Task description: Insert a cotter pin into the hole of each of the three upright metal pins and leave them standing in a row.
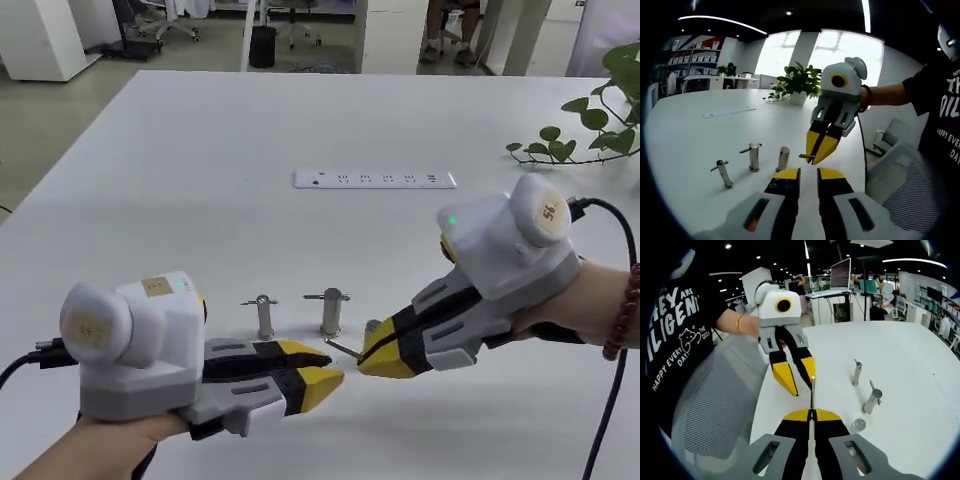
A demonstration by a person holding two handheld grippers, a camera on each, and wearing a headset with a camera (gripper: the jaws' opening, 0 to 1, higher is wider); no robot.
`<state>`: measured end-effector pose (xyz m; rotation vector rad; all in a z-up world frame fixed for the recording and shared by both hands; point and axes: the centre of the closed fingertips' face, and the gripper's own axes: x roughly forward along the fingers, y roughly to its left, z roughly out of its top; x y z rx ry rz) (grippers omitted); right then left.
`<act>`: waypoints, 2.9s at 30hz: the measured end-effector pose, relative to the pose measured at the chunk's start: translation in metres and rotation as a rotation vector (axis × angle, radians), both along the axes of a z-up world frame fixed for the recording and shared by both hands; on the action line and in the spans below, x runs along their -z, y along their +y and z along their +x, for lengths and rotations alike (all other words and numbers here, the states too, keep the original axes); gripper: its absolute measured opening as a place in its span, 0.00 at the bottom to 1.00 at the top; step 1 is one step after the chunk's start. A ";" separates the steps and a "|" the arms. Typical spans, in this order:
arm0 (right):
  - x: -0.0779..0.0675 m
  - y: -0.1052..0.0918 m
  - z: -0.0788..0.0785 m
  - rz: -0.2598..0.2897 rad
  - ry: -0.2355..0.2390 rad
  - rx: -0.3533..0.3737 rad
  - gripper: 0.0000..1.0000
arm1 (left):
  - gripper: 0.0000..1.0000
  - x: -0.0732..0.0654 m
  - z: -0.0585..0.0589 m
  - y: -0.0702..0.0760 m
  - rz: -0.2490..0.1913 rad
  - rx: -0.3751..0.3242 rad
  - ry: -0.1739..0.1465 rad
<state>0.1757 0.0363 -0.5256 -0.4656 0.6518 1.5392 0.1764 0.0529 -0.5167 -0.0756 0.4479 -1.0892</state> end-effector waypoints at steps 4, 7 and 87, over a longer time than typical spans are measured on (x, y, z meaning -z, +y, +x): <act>0.003 -0.010 0.004 -0.041 -0.020 0.011 0.00 | 0.15 -0.001 0.002 -0.001 0.009 -0.011 -0.033; 0.005 -0.017 0.007 -0.072 -0.038 0.015 0.00 | 0.19 0.000 0.005 -0.001 0.024 -0.027 -0.064; 0.042 -0.062 0.059 -0.374 -0.196 -0.072 0.00 | 0.10 0.074 0.071 -0.051 0.302 -0.151 -0.138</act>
